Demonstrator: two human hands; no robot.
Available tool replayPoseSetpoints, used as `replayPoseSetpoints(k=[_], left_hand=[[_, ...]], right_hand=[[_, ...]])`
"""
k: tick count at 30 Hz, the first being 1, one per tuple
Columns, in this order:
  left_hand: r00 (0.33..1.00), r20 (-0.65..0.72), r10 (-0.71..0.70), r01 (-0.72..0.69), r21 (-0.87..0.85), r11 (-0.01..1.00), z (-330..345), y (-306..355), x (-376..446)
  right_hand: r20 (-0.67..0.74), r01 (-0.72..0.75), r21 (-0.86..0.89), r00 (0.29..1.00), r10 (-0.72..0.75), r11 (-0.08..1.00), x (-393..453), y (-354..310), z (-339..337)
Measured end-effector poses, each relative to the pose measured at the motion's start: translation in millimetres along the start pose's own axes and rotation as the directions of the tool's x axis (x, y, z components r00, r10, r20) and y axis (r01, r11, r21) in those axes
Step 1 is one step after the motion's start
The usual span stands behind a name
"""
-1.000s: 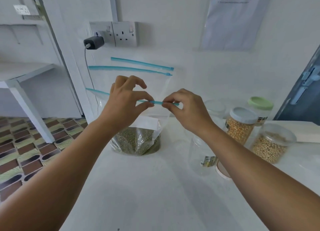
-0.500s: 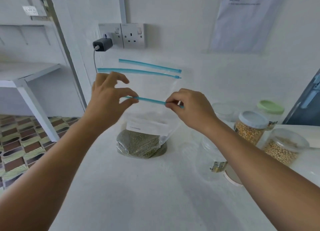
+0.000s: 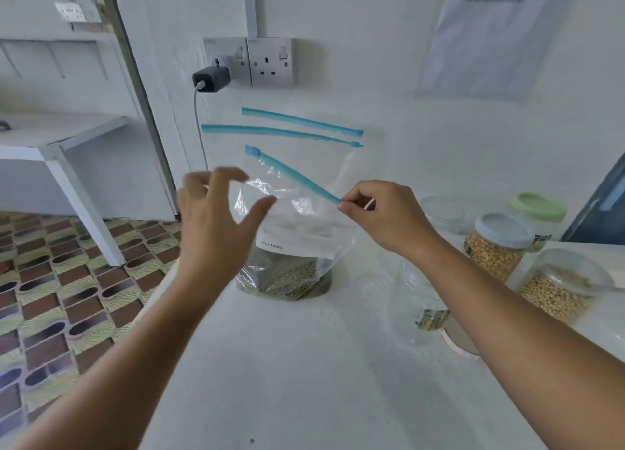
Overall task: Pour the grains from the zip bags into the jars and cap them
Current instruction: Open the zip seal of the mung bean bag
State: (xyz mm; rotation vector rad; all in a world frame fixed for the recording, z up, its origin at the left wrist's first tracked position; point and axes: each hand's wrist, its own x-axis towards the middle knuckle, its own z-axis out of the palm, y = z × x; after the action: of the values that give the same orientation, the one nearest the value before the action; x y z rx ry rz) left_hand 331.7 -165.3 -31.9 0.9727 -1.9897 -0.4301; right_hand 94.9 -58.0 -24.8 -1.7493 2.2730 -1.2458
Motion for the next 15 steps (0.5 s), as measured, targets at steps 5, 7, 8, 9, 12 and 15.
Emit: replayPoseSetpoints(k=[5,7,8,9,12,15], left_hand=[[0.921,0.235,-0.311,0.372,-0.288,0.882,26,52,-8],[0.893,0.24,-0.381,0.444,-0.334,0.832,32,66,2],[0.884,0.233,-0.406,0.466,-0.349,0.813,34,71,6],[0.876,0.228,-0.426,0.482,-0.359,0.799,35,73,9],[0.852,0.227,-0.471,0.523,-0.375,0.766,38,75,11],[0.836,0.227,-0.5,0.549,-0.373,0.748,37,75,10]], right_hand=[[0.08,-0.041,0.169,0.996,0.028,0.985,1,-5,-2],[0.117,-0.054,0.217,0.993,0.029,0.975,-1,-8,-2],[0.133,-0.059,0.235,0.991,0.028,0.97,-2,-9,-2],[0.147,-0.061,0.247,0.989,0.025,0.967,-2,-10,-3],[0.198,-0.086,0.267,0.98,0.032,0.96,-4,-12,-4],[0.284,-0.153,0.314,0.957,0.061,0.937,-5,-16,-8]])
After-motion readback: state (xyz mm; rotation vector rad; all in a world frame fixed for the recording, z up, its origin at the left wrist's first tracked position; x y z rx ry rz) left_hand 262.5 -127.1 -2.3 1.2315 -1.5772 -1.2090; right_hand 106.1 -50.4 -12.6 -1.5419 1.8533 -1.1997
